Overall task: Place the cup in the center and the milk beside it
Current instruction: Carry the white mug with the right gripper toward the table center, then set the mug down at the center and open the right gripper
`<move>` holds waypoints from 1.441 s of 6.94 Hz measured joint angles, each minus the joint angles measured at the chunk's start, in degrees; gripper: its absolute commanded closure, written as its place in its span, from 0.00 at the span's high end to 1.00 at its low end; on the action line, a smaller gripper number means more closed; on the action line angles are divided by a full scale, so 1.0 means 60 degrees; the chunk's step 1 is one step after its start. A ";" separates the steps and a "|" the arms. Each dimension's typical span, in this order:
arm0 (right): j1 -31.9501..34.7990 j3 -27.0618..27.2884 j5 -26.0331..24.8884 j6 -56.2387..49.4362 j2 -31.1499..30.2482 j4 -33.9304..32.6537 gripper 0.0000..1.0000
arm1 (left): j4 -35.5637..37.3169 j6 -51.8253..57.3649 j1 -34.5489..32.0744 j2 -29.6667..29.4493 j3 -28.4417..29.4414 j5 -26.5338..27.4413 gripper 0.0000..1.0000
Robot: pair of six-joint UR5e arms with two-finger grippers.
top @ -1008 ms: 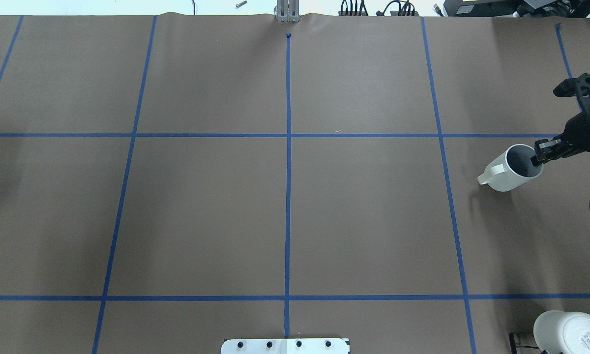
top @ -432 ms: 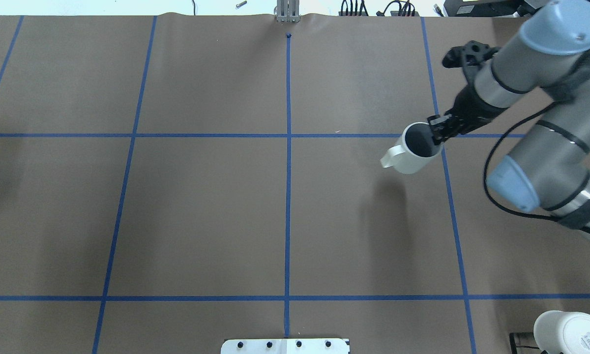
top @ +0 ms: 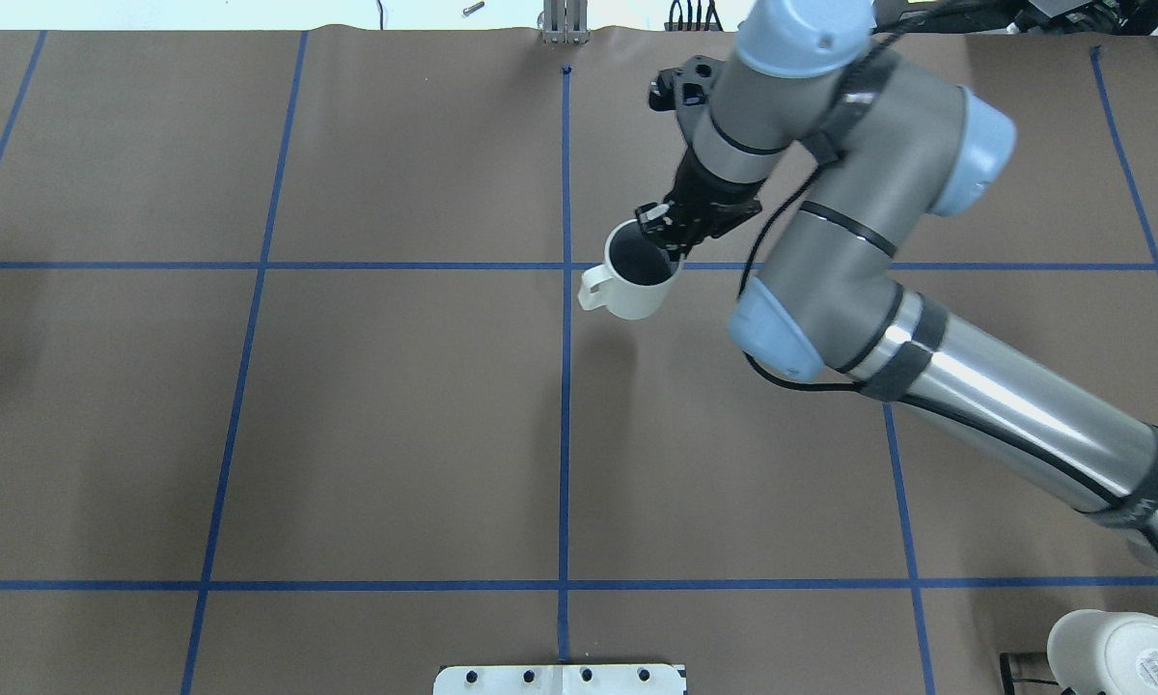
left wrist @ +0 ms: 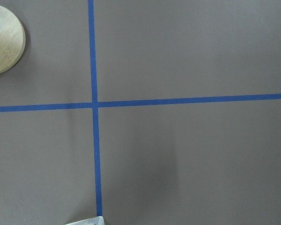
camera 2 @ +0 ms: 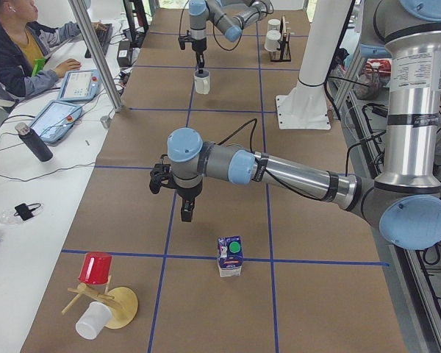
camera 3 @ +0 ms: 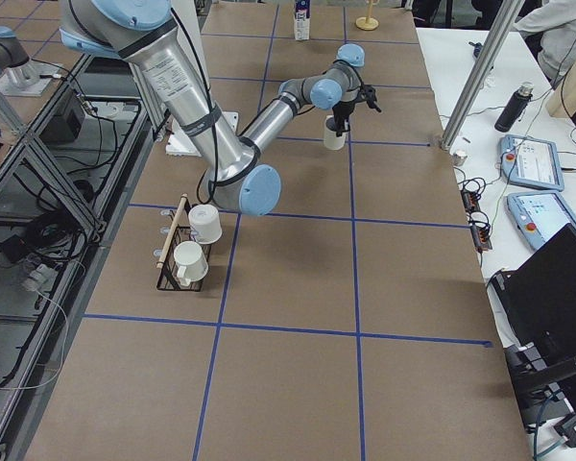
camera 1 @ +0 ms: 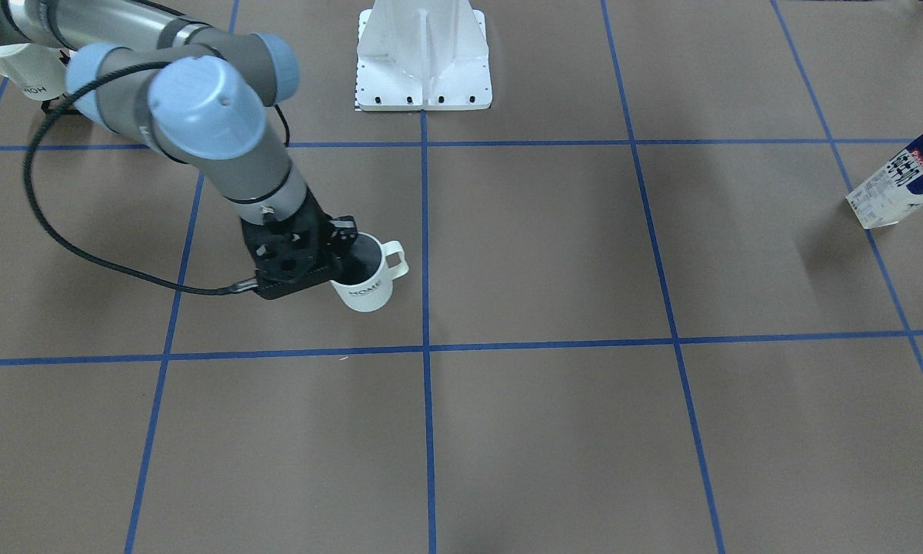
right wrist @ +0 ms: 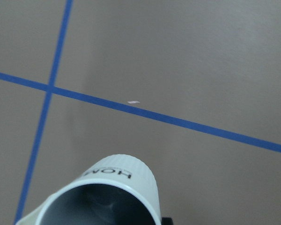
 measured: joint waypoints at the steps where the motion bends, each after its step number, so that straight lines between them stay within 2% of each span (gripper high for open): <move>1: -0.0156 -0.0887 -0.0007 -0.0175 0.0810 0.0066 0.00 | 0.0000 -0.0001 0.0001 0.0059 -0.0070 0.0000 0.99; 7: -0.0150 -0.3815 -0.0137 -0.1644 0.2059 0.1254 0.00 | 0.0000 -0.0002 -0.0001 0.0102 -0.0222 0.0013 0.99; 8: -0.0115 -0.4061 -0.0156 -0.1781 0.2133 0.1427 0.00 | 0.0000 -0.0005 -0.0005 0.0115 -0.0264 0.0018 0.99; 9: -0.0086 -0.4158 -0.0164 -0.1850 0.2161 0.1503 0.98 | 0.0000 -0.0008 -0.0005 0.0135 -0.0317 0.0056 0.99; 10: -0.0066 -0.4190 -0.0171 -0.1851 0.2167 0.1532 1.00 | 0.0000 -0.0006 -0.0001 0.0155 -0.0338 0.0161 0.99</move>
